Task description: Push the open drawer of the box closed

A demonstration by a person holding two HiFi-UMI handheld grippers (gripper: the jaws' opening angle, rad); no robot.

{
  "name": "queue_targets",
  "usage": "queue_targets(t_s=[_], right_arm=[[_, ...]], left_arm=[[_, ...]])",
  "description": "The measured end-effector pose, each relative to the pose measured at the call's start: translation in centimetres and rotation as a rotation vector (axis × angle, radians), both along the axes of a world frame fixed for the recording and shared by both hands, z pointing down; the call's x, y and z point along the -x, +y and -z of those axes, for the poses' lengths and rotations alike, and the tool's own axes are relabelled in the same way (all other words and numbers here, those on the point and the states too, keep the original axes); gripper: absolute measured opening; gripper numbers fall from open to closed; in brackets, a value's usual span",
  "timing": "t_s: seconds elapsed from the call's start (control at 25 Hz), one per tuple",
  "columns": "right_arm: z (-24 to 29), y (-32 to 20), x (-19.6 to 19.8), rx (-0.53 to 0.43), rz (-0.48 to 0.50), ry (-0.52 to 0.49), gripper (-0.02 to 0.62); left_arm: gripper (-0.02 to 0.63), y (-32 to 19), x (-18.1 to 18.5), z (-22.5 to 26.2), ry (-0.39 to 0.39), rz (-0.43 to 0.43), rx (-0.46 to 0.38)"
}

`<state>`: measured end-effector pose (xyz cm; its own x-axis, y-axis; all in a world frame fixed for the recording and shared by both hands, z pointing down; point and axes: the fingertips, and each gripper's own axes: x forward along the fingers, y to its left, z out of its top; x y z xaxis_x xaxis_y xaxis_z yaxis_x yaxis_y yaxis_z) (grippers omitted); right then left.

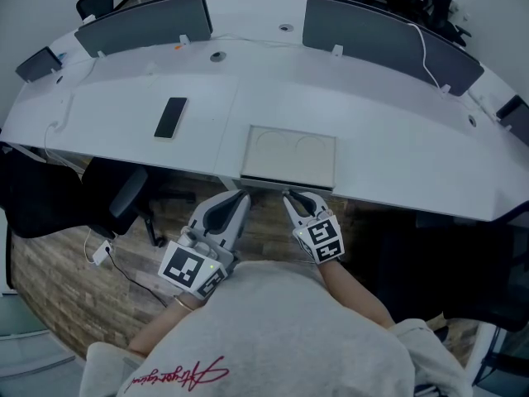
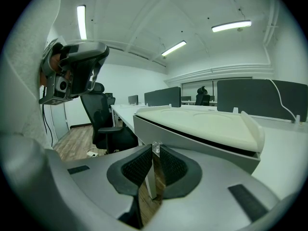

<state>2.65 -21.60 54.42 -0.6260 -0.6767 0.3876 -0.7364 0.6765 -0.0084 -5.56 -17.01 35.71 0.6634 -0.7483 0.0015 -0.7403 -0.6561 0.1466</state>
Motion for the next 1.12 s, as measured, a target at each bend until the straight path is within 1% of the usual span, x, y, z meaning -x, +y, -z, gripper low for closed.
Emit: queue_targets(t_s=[1.12], right_arm=[[-0.12,-0.97,-0.09,0.013,-0.017,-0.013,0.057]], left_arm=[[0.018,-0.82,-0.09,0.00,0.006,-0.010,0.003]])
